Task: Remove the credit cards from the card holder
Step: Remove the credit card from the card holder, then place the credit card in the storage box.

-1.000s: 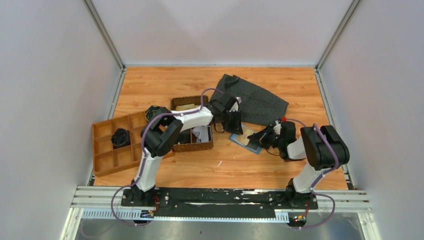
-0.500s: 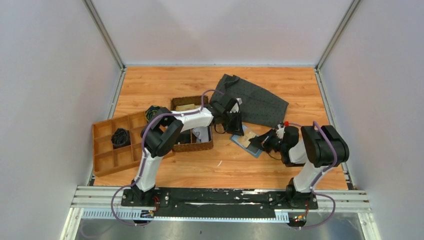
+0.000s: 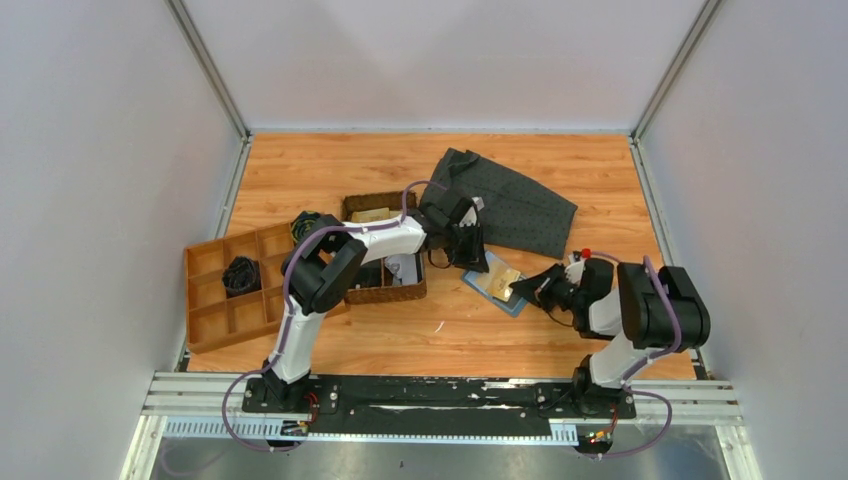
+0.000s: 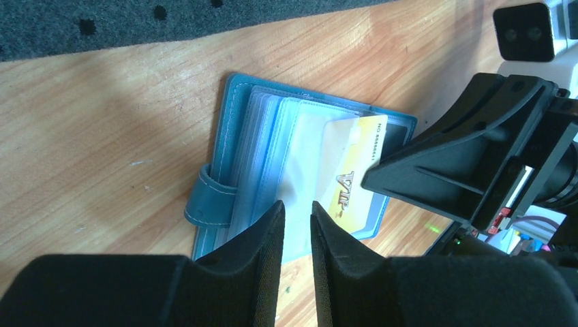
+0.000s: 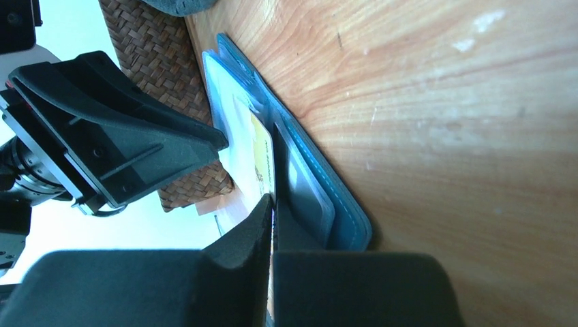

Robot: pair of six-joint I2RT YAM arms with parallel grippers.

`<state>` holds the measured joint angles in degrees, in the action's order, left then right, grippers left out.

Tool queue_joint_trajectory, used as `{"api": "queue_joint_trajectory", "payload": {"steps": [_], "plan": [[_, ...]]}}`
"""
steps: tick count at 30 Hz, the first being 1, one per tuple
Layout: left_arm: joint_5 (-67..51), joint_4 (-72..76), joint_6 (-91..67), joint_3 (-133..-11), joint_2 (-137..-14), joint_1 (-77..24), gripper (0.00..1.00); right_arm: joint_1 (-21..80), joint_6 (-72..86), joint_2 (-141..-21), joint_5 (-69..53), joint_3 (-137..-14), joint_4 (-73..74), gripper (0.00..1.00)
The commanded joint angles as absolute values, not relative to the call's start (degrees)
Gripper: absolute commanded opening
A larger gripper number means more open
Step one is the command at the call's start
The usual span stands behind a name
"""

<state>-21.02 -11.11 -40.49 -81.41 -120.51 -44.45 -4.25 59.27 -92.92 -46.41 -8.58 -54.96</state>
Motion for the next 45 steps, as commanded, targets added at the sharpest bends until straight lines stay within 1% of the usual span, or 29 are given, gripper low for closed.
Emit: {"api": "queue_joint_trajectory", "payload": {"steps": [1, 5, 10, 12, 16, 20, 22, 24, 27, 32, 37, 45], "plan": [[-16.7, -18.9, -38.2, -79.8, -122.5, -43.5, 0.27, -6.8, 54.1, -89.6, -45.8, -6.4, -46.0, 0.0], [-16.6, -19.3, -37.9, -80.1, -122.1, -43.5, 0.27, -9.6, 50.2, -82.9, -47.5, -6.0, -37.2, 0.0], [-16.1, -19.4, -37.6, -79.7, -120.3, -43.5, 0.27, -11.3, 42.3, -68.2, -47.2, -7.9, -17.6, 0.0], [-15.9, -19.6, -36.6, -79.8, -119.0, -43.6, 0.29, -11.3, 40.7, -63.0, -47.2, -9.4, -12.8, 0.0], [-14.9, -20.3, -34.8, -79.9, -114.9, -43.7, 0.33, -11.3, 38.8, -63.3, -51.4, -12.8, -11.2, 0.0], [-13.9, -21.8, -33.7, -80.3, -110.2, -43.7, 0.37, -11.3, 38.3, -62.3, -52.1, -14.1, -10.1, 0.0], [-15.4, -21.8, -33.5, -79.6, -107.8, -43.7, 0.39, -11.3, 38.6, -61.0, -52.4, -14.5, -9.5, 0.0], [-21.3, -18.8, -33.9, -77.6, -105.3, -43.6, 0.42, -11.3, 39.5, -60.1, -53.2, -14.7, -9.6, 0.0], [-28.8, -12.7, -36.2, -73.2, -101.8, -43.5, 0.48, -11.3, 42.7, -59.6, -55.4, -14.9, -13.1, 0.0], [-34.2, -8.6, -38.3, -71.1, -99.7, -43.1, 0.58, -10.5, 49.7, -60.6, -58.9, -15.4, -23.5, 0.0], [-38.5, -0.9, -43.3, -68.6, -100.3, -41.9, 0.6, -8.2, 52.8, -61.4, -59.5, -17.0, -27.1, 0.0], [-41.6, 1.2, -45.2, -69.5, -102.0, -41.5, 0.65, -7.0, 63.8, -63.0, -61.4, -15.7, -41.4, 0.0]]}}
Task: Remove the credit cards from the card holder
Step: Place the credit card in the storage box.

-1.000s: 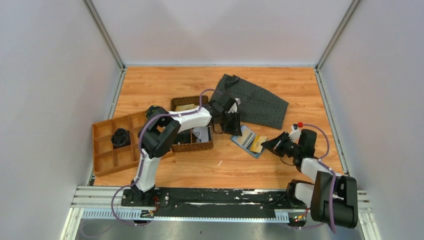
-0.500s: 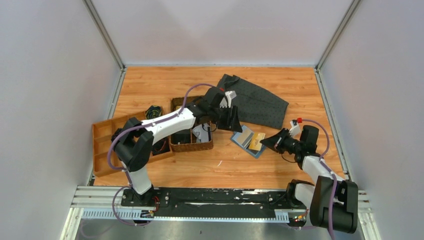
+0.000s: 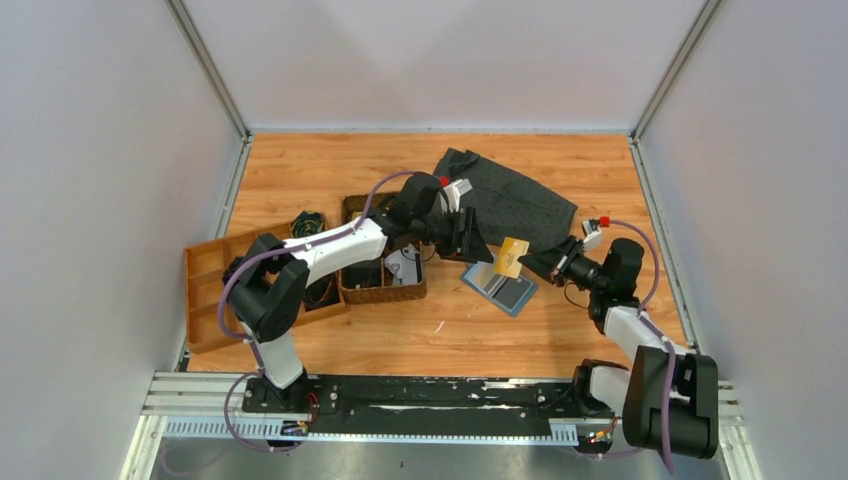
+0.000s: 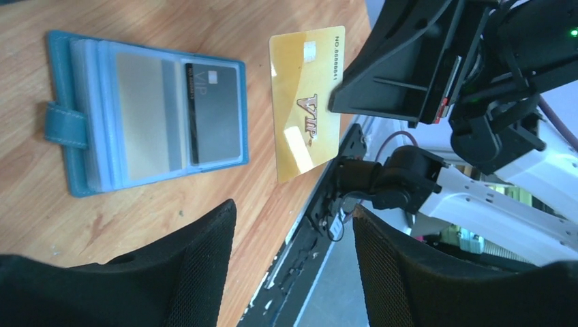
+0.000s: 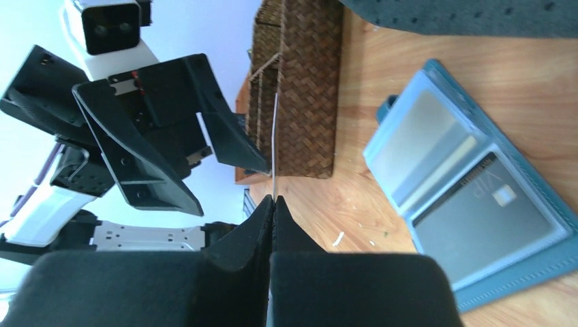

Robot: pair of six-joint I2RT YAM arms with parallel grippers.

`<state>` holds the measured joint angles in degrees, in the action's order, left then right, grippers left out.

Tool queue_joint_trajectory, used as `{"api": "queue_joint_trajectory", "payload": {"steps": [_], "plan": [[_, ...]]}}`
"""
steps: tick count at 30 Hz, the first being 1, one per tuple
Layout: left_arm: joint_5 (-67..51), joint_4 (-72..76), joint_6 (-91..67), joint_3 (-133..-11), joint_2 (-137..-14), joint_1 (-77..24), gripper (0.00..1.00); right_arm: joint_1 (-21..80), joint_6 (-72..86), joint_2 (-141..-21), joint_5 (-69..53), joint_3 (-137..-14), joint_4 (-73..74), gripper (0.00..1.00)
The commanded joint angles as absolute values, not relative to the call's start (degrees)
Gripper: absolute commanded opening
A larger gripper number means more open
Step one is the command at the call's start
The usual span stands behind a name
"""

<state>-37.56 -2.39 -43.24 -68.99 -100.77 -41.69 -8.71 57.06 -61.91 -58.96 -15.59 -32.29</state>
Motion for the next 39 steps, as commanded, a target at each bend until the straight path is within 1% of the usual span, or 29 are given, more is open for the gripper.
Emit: {"api": "queue_joint_trajectory", "payload": {"steps": [1, 3, 10, 12, 15, 23, 27, 30, 31, 32, 35, 36, 39], "plan": [[-42.0, 1.6, -45.4, -69.7, -102.1, -41.5, 0.66, -6.6, 64.5, -63.4, -61.4, -15.7, -42.5, 0.0], [-42.6, 1.7, -45.6, -70.1, -102.6, -41.5, 0.68, -5.2, 65.7, -64.1, -61.2, -15.7, -44.5, 0.0], [-42.6, 2.4, -46.8, -70.6, -104.0, -41.5, 0.67, -0.6, 66.8, -65.9, -59.7, -16.4, -47.7, 0.0], [-42.9, 3.4, -47.6, -70.3, -104.1, -41.5, 0.66, -0.3, 66.9, -66.6, -59.5, -16.6, -48.3, 0.0], [-42.3, 3.7, -48.3, -70.1, -104.0, -41.5, 0.6, 1.7, 66.9, -67.9, -59.1, -16.8, -49.3, 0.0], [-41.3, 5.3, -49.9, -68.5, -103.9, -41.5, 0.36, 4.5, 67.7, -73.6, -57.8, -17.1, -54.3, 0.0], [-41.1, 5.4, -50.0, -68.0, -103.7, -41.5, 0.2, 5.2, 69.1, -76.9, -57.6, -16.9, -58.1, 0.0], [-41.1, 5.3, -50.1, -67.7, -103.4, -41.4, 0.01, 6.0, 69.3, -78.5, -57.9, -17.2, -59.2, 0.0], [-41.2, 5.3, -50.5, -67.5, -103.2, -41.3, 0.0, 6.1, 69.3, -79.0, -58.2, -17.6, -59.4, 0.0], [-41.2, 5.3, -50.9, -67.3, -102.6, -41.1, 0.0, 6.1, 69.3, -79.4, -58.6, -17.8, -59.6, 0.05], [-39.9, 5.3, -51.6, -66.0, -99.1, -40.2, 0.0, 6.2, 68.4, -79.3, -58.8, -18.8, -57.6, 0.36], [-39.5, 5.3, -51.8, -65.2, -97.7, -39.3, 0.0, 6.2, 67.0, -78.7, -58.5, -19.3, -55.1, 0.41], [-39.1, 5.3, -51.9, -62.1, -93.4, -35.8, 0.0, 6.2, 60.2, -75.7, -57.9, -22.7, -43.4, 0.51]]}}
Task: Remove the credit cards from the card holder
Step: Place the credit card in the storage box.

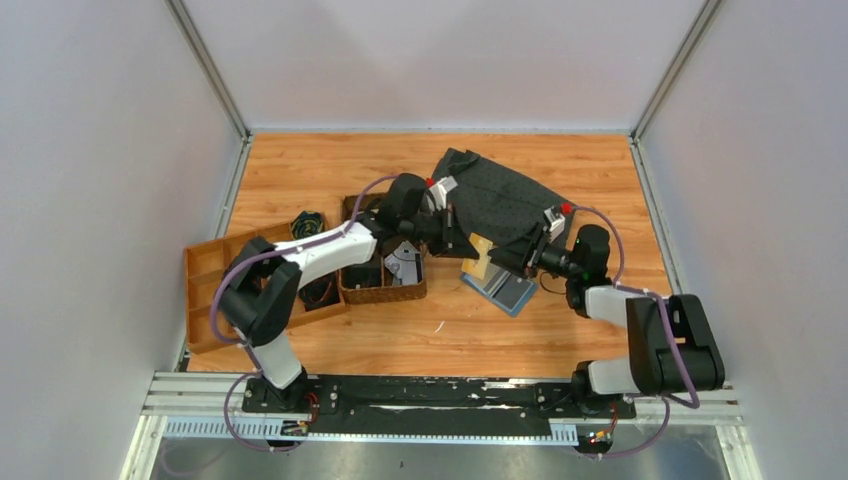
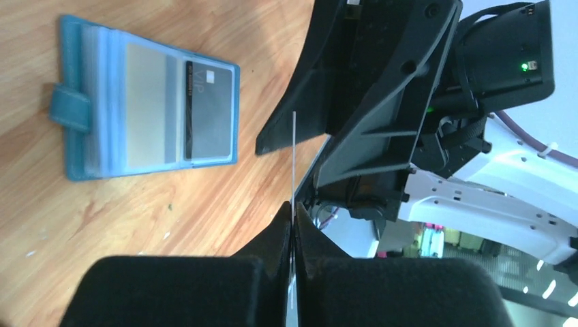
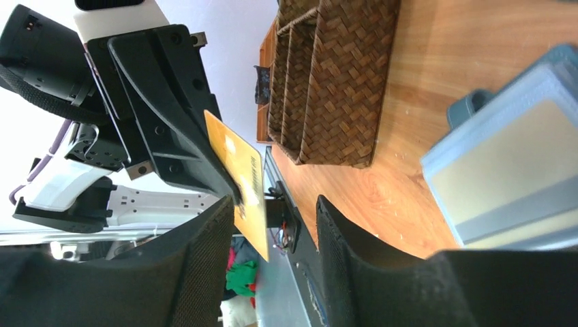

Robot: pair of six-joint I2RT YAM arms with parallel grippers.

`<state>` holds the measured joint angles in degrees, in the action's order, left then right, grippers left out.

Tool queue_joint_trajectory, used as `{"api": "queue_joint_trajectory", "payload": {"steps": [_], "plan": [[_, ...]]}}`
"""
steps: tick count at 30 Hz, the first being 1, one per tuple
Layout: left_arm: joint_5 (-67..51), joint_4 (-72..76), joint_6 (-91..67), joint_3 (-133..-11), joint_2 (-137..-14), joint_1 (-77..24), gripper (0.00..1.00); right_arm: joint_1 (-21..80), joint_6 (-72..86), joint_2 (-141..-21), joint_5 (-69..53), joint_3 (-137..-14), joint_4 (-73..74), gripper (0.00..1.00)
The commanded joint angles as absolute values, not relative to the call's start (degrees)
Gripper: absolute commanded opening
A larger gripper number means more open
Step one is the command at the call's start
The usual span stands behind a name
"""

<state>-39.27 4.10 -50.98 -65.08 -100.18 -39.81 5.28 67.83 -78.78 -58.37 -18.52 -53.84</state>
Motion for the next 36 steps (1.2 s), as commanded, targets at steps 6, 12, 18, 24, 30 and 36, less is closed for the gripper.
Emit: {"api": "queue_joint_trajectory", "payload": {"steps": [6, 12, 18, 24, 30, 36], "plan": [[-37.0, -10.0, -43.5, -60.4, -86.6, -27.9, 0.0, 6.2, 43.5, -68.4, -53.1, -30.4, -16.2, 0.61], [-20.1, -36.4, -25.1, -68.9, -83.7, -26.4, 0.0, 6.1, 39.1, -68.4, -51.1, -31.7, -9.6, 0.6], [-14.7, -37.7, -26.1, -70.8, -83.4, -20.8, 0.0, 6.2, 38.9, -69.8, -50.6, -31.5, -9.6, 0.58], [-0.7, -20.5, -45.3, -65.1, -80.8, -20.0, 0.0, 6.2, 39.0, -70.0, -50.4, -31.9, -9.3, 0.57], [11.9, -0.6, -65.8, -53.5, -79.6, -20.2, 0.0, 6.2, 38.6, -68.2, -50.3, -31.6, -7.6, 0.56], [15.8, 3.7, -76.5, -52.3, -84.1, -20.7, 0.0, 6.2, 37.8, -67.6, -50.0, -30.6, -6.3, 0.56]]}}
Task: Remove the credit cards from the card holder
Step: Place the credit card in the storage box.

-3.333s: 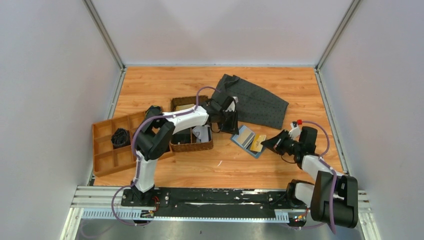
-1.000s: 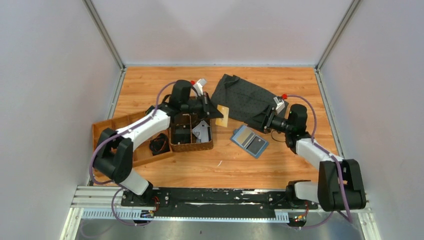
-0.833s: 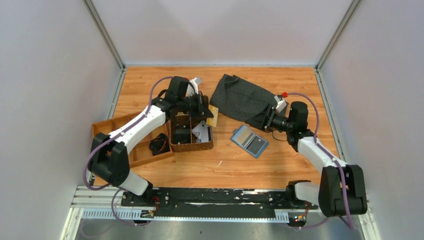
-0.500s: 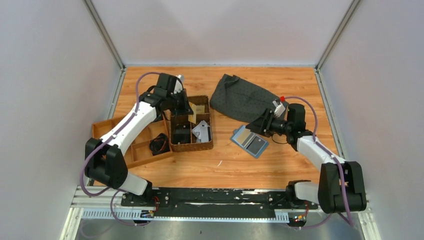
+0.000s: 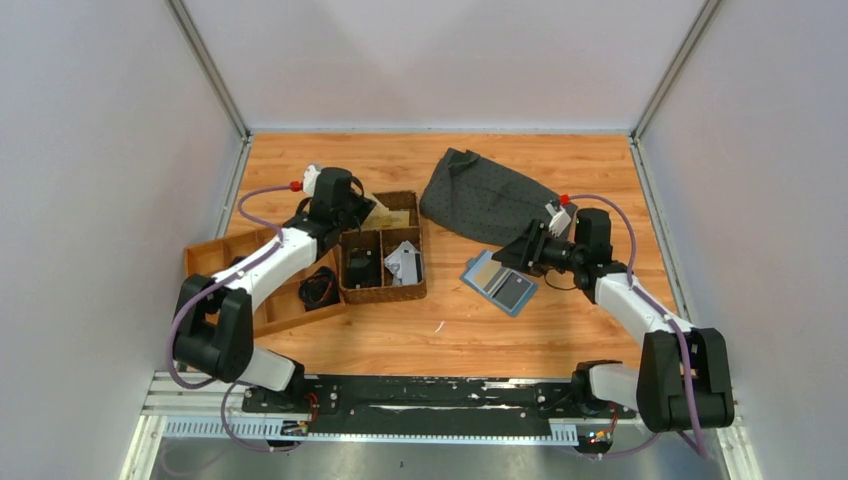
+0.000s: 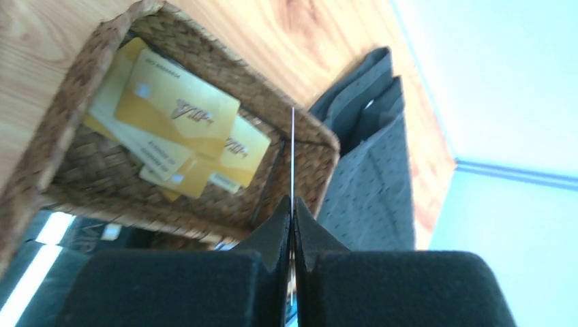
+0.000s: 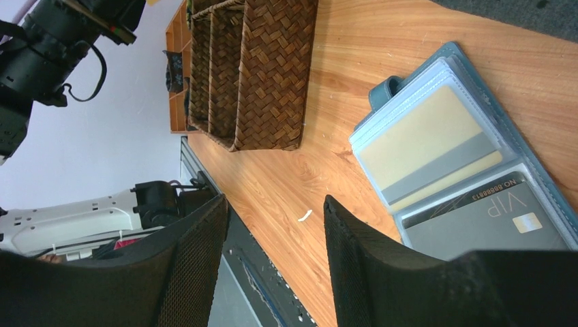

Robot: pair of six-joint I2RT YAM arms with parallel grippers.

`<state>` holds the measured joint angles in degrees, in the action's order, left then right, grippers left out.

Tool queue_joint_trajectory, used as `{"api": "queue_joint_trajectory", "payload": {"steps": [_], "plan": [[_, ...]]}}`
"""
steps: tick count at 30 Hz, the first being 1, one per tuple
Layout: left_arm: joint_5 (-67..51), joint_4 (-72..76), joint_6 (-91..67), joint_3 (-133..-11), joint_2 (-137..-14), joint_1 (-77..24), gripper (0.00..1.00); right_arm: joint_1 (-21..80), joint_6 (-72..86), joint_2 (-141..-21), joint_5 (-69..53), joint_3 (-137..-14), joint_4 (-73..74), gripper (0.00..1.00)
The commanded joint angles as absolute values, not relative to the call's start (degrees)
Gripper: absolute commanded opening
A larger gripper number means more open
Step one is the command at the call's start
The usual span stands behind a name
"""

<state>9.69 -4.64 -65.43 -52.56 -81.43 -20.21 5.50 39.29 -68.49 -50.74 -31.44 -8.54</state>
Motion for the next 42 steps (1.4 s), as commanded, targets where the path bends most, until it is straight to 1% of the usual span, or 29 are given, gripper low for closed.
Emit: {"api": "queue_joint_trajectory", "payload": {"steps": [1, 7, 14, 16, 23, 25, 31, 35, 37, 39, 42], "plan": [[16.2, 3.7, -78.0, -52.1, -84.6, -20.9, 0.0, 6.2, 37.8, -67.8, -50.1, -30.4, -6.3, 0.56], [21.9, 3.7, -88.3, -48.8, -86.0, -22.6, 0.0, 6.2, 37.7, -68.0, -50.1, -30.1, -6.2, 0.56], [22.0, 3.7, -93.3, -49.3, -89.5, -22.9, 0.01, 6.2, 37.8, -67.8, -50.0, -30.1, -5.8, 0.55], [21.6, 3.7, -94.3, -48.8, -89.9, -22.9, 0.04, 6.2, 37.8, -67.4, -49.8, -30.1, -5.6, 0.55], [19.9, 3.7, -94.1, -48.1, -90.3, -22.9, 0.27, 6.2, 37.7, -67.8, -49.6, -30.2, -5.4, 0.55], [19.0, 3.6, -93.8, -48.0, -90.0, -22.9, 0.29, 6.2, 37.7, -67.8, -49.5, -30.3, -5.4, 0.55], [18.0, 3.4, -93.6, -45.7, -85.9, -22.9, 0.29, 6.2, 37.8, -67.5, -49.1, -30.3, -5.4, 0.55], [18.2, 3.5, -90.7, -44.0, -80.3, -23.0, 0.29, 6.2, 37.6, -67.6, -49.0, -30.3, -5.4, 0.55], [16.8, 3.4, -86.2, -45.0, -78.0, -23.1, 0.29, 6.2, 37.5, -67.7, -48.5, -30.3, -5.2, 0.55], [13.6, 3.5, -79.3, -48.0, -76.6, -23.6, 0.29, 6.1, 37.3, -67.9, -47.3, -30.5, -4.6, 0.55], [6.6, 3.4, -69.8, -52.6, -77.6, -25.5, 0.29, 6.2, 36.7, -68.4, -44.6, -30.9, -2.7, 0.55]]}}
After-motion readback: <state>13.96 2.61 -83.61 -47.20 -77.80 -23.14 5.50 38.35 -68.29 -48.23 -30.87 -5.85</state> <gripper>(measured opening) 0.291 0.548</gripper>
